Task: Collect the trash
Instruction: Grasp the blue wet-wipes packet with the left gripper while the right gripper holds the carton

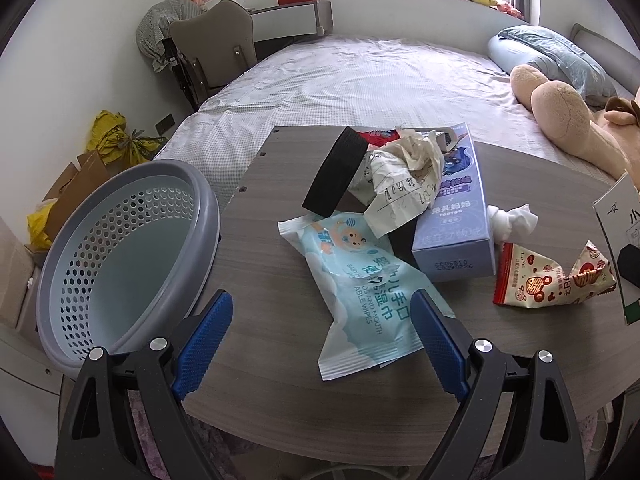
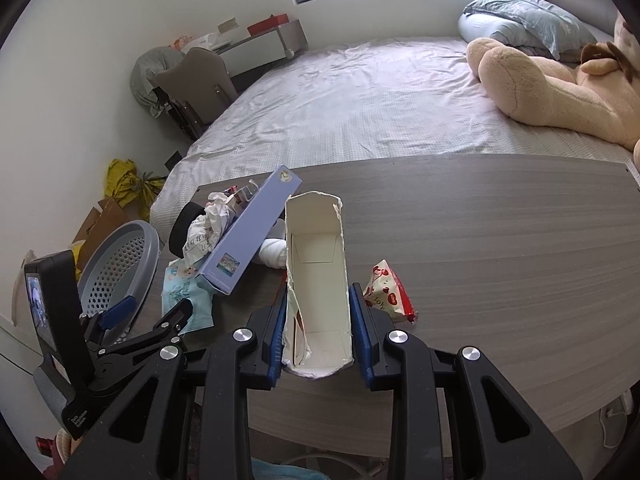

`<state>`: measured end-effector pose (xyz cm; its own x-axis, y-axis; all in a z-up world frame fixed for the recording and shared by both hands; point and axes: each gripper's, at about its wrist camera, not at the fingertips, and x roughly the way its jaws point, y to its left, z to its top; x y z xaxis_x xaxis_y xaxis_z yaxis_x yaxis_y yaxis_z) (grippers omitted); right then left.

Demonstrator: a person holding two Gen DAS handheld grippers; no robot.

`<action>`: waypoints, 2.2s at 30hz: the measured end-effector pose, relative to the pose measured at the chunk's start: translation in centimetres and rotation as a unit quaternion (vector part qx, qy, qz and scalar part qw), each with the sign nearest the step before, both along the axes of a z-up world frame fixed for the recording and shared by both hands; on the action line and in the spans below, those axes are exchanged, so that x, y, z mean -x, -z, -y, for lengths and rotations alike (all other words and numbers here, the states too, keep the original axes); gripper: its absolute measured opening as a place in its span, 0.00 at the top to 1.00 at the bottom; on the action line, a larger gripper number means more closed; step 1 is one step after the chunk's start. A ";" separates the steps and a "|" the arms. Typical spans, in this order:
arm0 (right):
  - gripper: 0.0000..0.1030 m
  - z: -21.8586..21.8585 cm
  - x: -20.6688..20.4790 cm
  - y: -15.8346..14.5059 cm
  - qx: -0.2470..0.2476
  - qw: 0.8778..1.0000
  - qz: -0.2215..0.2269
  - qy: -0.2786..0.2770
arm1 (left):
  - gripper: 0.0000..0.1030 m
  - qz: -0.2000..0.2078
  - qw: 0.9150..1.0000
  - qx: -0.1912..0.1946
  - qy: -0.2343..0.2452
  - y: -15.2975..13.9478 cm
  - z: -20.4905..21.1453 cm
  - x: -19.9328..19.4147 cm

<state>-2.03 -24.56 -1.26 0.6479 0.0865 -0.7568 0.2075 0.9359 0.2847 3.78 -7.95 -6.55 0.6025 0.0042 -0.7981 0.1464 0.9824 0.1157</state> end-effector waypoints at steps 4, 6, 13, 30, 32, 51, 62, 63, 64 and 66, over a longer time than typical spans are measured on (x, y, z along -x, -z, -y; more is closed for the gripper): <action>0.72 -0.4 0.0 0.4 -0.005 1.000 -0.005 -0.004 | 0.16 -0.001 1.000 -0.006 -0.008 0.4 -0.6 -0.3; 0.72 -0.5 0.0 0.5 -0.006 1.000 -0.005 -0.004 | 0.16 -0.001 1.000 -0.007 -0.012 0.5 -0.8 -0.4; 0.72 -0.6 0.0 1.1 -0.009 1.000 -0.010 -0.002 | 0.16 -0.002 1.000 -0.007 -0.025 0.7 -2.4 -0.8; 0.72 -0.4 -0.1 2.1 -0.022 1.000 -0.006 -0.011 | 0.16 -0.014 0.999 0.029 -0.038 -1.0 -4.9 -0.2; 0.72 -0.2 0.0 2.3 -0.025 1.000 -0.006 -0.011 | 0.16 -0.014 0.998 0.039 -0.037 -1.5 -5.0 -0.1; 0.71 0.7 0.1 3.0 -0.035 0.999 -0.008 0.002 | 0.16 -0.034 0.999 0.030 -0.025 0.1 -2.9 -4.1; 0.71 0.6 -0.1 3.1 -0.038 0.999 -0.009 0.001 | 0.16 -0.051 0.998 0.030 -0.026 1.7 -3.1 -4.8; 0.71 0.6 -0.1 3.1 -0.038 0.999 -0.008 0.001 | 0.16 -0.050 0.998 0.032 -0.025 1.7 -3.1 -4.8; 0.71 0.6 -0.1 3.1 -0.038 0.999 -0.009 0.001 | 0.17 -0.049 0.998 0.032 -0.024 1.7 -3.1 -4.7; 0.71 0.6 -0.1 3.0 -0.037 0.999 -0.008 0.001 | 0.17 -0.045 0.998 0.031 -0.021 1.6 -3.2 -4.5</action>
